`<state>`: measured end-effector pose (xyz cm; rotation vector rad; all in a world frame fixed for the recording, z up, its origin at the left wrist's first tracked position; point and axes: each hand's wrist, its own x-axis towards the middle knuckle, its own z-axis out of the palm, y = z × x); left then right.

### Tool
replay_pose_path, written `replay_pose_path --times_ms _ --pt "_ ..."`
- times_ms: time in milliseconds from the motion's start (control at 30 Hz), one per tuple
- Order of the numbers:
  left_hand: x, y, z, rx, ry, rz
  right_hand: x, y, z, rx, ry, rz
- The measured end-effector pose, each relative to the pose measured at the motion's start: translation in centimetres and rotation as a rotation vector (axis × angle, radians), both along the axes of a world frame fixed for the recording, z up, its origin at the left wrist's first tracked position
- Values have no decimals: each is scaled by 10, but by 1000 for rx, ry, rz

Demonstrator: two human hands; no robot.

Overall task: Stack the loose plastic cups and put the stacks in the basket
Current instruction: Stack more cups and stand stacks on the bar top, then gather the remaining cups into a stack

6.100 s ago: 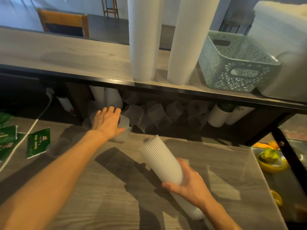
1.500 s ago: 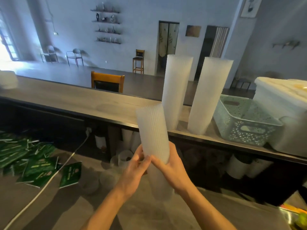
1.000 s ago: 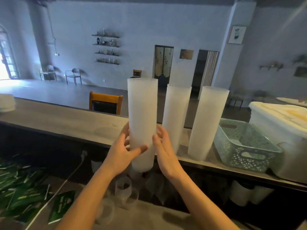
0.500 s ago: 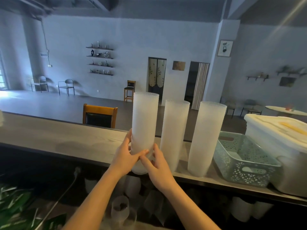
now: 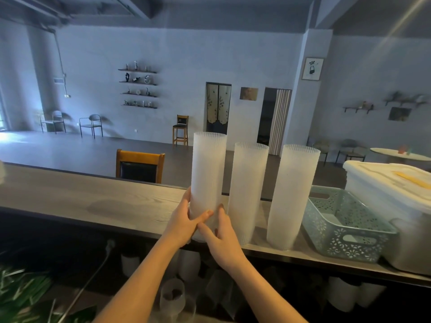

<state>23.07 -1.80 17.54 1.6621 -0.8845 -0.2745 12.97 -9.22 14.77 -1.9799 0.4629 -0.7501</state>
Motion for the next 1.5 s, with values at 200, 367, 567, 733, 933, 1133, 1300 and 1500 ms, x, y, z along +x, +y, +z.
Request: replay_pose_path --times_ms 200,367,567,733,933,1133,1300,1500 --pt "-4 4 -11 71 34 -1 -13 4 0 -4 72 20" --pt "-13 15 -29 136 8 17 -21 1 -14 4 61 54" --pt "-17 29 -40 52 -83 169 -40 2 -21 41 89 66" --pt "-29 55 -66 -15 -123 247 -59 8 -32 -3 118 6" --pt "-37 100 -123 -23 -67 361 -76 28 -70 7 130 33" --pt "-50 149 -182 40 43 547 -82 47 -119 63 242 100" --pt "-56 170 -220 199 -13 686 -65 69 -153 36 446 204" --pt "-49 184 -245 401 -119 715 -14 92 -190 -32 681 268"
